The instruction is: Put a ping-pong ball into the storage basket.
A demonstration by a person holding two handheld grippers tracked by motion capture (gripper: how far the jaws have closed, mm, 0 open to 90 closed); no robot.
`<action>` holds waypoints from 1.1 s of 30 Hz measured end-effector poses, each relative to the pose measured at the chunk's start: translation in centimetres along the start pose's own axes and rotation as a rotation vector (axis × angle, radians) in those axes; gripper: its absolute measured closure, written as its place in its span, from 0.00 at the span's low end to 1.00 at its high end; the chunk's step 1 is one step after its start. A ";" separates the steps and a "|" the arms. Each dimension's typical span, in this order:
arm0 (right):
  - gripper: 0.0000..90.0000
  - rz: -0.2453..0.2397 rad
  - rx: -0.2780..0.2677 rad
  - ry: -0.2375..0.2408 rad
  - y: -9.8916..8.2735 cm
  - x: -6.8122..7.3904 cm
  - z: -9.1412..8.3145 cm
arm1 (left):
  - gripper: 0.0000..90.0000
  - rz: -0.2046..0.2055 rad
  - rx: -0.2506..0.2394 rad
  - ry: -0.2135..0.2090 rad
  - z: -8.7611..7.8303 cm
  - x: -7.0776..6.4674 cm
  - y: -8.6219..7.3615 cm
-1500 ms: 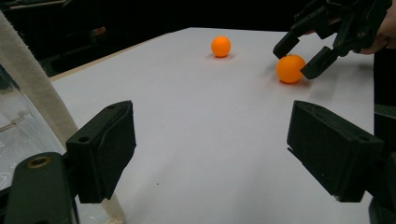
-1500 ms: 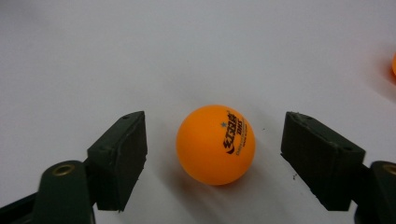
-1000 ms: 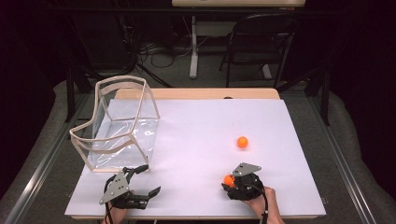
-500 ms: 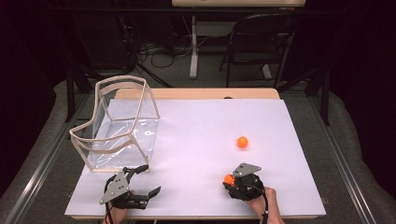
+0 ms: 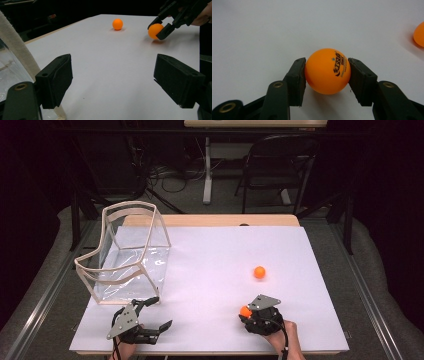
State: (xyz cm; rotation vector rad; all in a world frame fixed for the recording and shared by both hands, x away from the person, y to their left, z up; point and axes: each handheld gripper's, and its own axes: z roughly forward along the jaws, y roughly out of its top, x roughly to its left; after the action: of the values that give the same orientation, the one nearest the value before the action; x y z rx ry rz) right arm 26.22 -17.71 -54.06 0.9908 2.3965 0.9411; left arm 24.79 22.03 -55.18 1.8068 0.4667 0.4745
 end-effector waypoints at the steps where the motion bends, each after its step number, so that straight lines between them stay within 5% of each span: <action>1: 0.56 -0.005 0.007 0.001 0.1 0.0 -0.1 | 0.17 0.002 0.000 -0.001 0.0 0.0 0.0; 33: 0.56 0.003 -0.066 0.028 2.0 0.3 -1.2 | 0.17 0.003 0.000 -0.002 0.1 -0.1 0.0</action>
State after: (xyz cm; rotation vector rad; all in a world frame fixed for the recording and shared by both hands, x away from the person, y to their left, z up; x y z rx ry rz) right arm 26.30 -17.02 -51.85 0.9631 2.3711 1.0342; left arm 24.80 21.93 -55.19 1.8084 0.4630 0.4747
